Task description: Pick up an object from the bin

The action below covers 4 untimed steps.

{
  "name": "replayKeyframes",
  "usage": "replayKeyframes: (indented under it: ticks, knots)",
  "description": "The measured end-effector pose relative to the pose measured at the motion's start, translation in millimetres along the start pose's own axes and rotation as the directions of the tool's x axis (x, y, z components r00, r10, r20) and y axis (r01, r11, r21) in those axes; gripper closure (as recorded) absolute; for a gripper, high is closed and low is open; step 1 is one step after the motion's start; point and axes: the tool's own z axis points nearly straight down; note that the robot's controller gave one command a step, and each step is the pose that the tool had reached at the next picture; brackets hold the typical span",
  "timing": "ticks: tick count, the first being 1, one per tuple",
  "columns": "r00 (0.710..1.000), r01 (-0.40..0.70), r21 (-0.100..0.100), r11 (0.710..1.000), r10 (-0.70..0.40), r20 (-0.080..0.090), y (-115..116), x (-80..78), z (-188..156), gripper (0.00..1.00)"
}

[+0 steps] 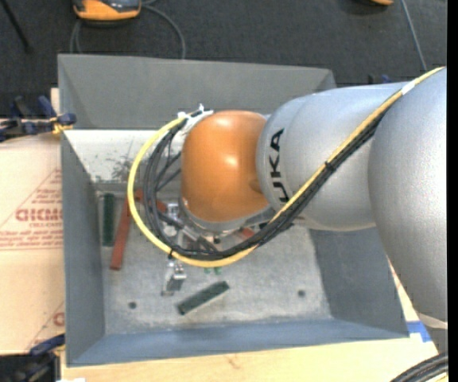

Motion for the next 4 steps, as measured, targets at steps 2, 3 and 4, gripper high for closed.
replayKeyframes:
  ticks: [2,3,4]
  knots:
    - [1.0,0.009,0.001,1.0,-0.009,0.0,-64.1,20.6,71.1,0.0]
    - [0.998,0.057,0.001,0.998,-0.057,0.003,-107.0,-32.1,79.1,1.0]
    - [0.998,0.056,0.001,0.998,-0.056,0.003,-107.0,-32.1,79.1,1.0]
